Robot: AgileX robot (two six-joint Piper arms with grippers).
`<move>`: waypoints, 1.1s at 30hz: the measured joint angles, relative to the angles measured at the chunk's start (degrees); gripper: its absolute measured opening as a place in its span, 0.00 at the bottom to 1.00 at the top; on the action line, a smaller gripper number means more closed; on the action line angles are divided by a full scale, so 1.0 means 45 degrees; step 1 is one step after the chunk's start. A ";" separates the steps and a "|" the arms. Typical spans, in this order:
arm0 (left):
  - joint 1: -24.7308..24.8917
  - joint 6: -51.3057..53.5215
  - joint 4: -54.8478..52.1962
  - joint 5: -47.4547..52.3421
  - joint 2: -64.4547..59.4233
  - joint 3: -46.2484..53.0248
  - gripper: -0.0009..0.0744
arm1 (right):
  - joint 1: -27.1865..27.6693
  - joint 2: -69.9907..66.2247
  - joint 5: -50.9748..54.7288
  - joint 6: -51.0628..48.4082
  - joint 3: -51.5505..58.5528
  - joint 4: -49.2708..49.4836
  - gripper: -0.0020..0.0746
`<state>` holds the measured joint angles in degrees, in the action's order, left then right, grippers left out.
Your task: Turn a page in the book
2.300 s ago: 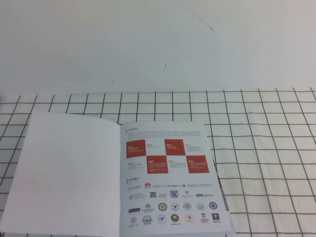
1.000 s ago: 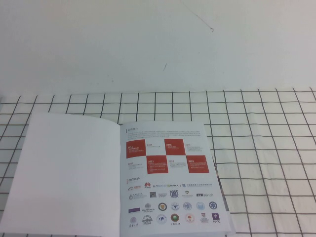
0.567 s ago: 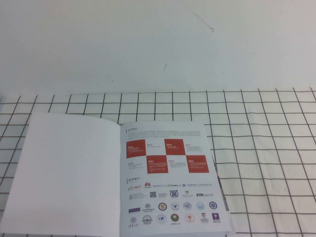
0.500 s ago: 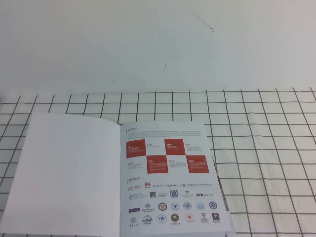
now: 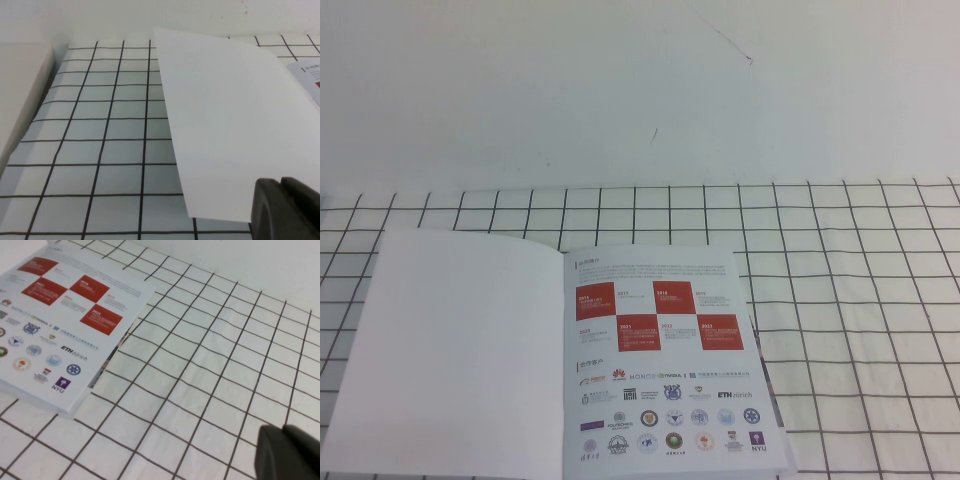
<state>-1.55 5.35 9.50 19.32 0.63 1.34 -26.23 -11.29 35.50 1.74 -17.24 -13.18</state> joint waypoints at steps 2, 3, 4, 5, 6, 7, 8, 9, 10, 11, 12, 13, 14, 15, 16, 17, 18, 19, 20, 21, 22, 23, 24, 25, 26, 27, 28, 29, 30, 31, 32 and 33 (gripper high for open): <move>0.0000 0.0000 0.0000 0.0000 0.0000 0.0000 0.01 | 0.0000 0.0000 0.0000 0.0000 0.0000 0.0000 0.02; 0.0000 0.0000 0.0000 0.0000 0.0000 0.0000 0.01 | 0.0000 0.0000 0.0000 0.0000 0.0000 0.0000 0.02; 0.0000 0.0000 0.0000 0.0000 0.0000 0.0000 0.01 | 0.0000 0.0000 0.0000 0.0000 0.0000 0.0000 0.02; 0.0000 0.0000 0.0000 0.0000 0.0000 0.0000 0.01 | 0.0000 0.0000 0.0000 0.0000 0.0000 0.0000 0.02; 0.0000 0.0000 0.0000 0.0000 0.0000 0.0000 0.01 | 0.0000 0.0000 0.0000 0.0000 0.0000 0.0000 0.02; 0.0000 0.0000 0.0000 0.0000 0.0000 0.0000 0.01 | 0.0000 0.0000 0.0000 0.0000 0.0000 0.0000 0.02; 0.0000 0.0000 0.0000 0.0000 0.0000 0.0000 0.01 | 0.0000 0.0000 0.0000 0.0000 0.0000 0.0000 0.02; 0.0000 0.0000 0.0000 0.0000 0.0000 0.0000 0.01 | 0.0030 0.0046 0.0000 0.0000 0.0000 0.0000 0.02; 0.0000 0.0000 0.0000 0.0000 0.0000 0.0000 0.01 | 0.0124 0.0093 -0.0059 0.0000 0.0033 0.0058 0.02; 0.0000 0.0000 0.0000 0.0000 0.0000 0.0000 0.01 | 0.0295 0.0176 -0.0149 0.0000 0.0089 0.0083 0.02; 0.0000 0.0000 0.0000 0.0000 0.0000 0.0000 0.01 | 0.0521 0.0284 -0.0235 0.0000 0.0200 0.0083 0.02; 0.0000 0.0000 0.0000 0.0000 0.0000 0.0000 0.01 | 0.0803 0.0380 -0.0335 -0.0032 0.0367 0.0083 0.02; 0.0000 0.0000 0.0000 0.0000 0.0000 0.0000 0.01 | 0.1131 0.0540 -0.0537 -0.0088 0.0576 0.0083 0.02; 0.0000 0.0000 0.0000 0.0000 0.0000 0.0000 0.01 | 0.1487 0.0750 -0.0896 -0.0117 0.0832 0.0083 0.02; 0.0000 0.0000 0.0000 0.0000 0.0000 0.0000 0.01 | 0.1787 0.0957 -0.1265 -0.0176 0.1064 0.0083 0.02; 0.0000 0.0000 0.0000 0.0000 0.0000 0.0000 0.01 | 0.2165 0.1256 -0.1840 -0.0209 0.1389 0.0083 0.02; 0.0000 0.0000 0.0000 0.0000 0.0000 0.0000 0.01 | 0.2550 0.1599 -0.2508 -0.0387 0.1751 0.0083 0.02; 0.0000 0.0000 0.0000 0.0000 0.0000 0.0000 0.01 | 0.2859 0.1903 -0.3182 -0.0513 0.2062 0.0083 0.02; 0.0000 0.0000 0.0000 0.0000 0.0000 0.0000 0.01 | 0.3247 0.2249 -0.3840 -0.0703 0.2467 0.0083 0.02; 0.0000 0.0000 0.0008 0.0000 0.0000 0.0000 0.01 | 0.3633 0.2475 -0.4480 -0.0911 0.2878 0.0083 0.02; 0.0000 0.0000 0.0008 0.0000 0.0000 0.0000 0.01 | 0.4004 0.2587 -0.4924 -0.1090 0.3208 0.0115 0.02; 0.0000 0.0000 0.0030 0.0000 0.0000 0.0000 0.01 | 0.4353 0.2615 -0.5398 -0.1324 0.3585 0.0167 0.02; 0.0000 0.0000 0.0030 0.0000 0.0000 0.0000 0.01 | 0.4672 0.2650 -0.5631 -0.1533 0.3879 0.0215 0.02; 0.0000 0.0000 0.0030 0.0000 0.0000 0.0000 0.01 | 0.4903 0.2647 -0.5719 -0.1644 0.4062 0.0273 0.02; 0.0000 0.0000 0.0030 0.0000 0.0008 0.0000 0.01 | 0.5165 0.2656 -0.5692 -0.1742 0.4146 0.0366 0.02; 0.0000 0.0000 0.0030 0.0000 0.0008 0.0000 0.01 | 0.5380 0.2679 -0.5525 -0.1831 0.4175 0.0484 0.02; 0.0000 0.0000 0.0030 0.0000 0.0008 0.0000 0.01 | 0.5513 0.2677 -0.5326 -0.1872 0.4169 0.0570 0.02; 0.0000 0.0000 0.0030 0.0000 0.0008 0.0000 0.01 | 0.5623 0.2677 -0.5016 -0.1934 0.4169 0.0685 0.02; 0.0000 0.0000 0.0030 0.0000 0.0008 0.0000 0.01 | 0.5743 0.2677 -0.4674 -0.1992 0.4169 0.0804 0.02; 0.0000 0.0000 0.0030 0.0000 0.0008 0.0000 0.01 | 0.5829 0.2677 -0.4247 -0.1988 0.4169 0.0909 0.02; 0.0000 0.0000 0.0030 0.0000 0.0008 0.0000 0.01 | 0.5919 0.2677 -0.3891 -0.2015 0.4172 0.1025 0.02; 0.0000 0.0000 0.0030 0.0000 0.0008 0.0000 0.01 | 0.5989 0.2677 -0.3636 -0.2015 0.4194 0.1152 0.02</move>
<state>-1.55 5.35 9.63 19.32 0.67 1.34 0.72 0.76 19.14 -7.33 1.63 -7.99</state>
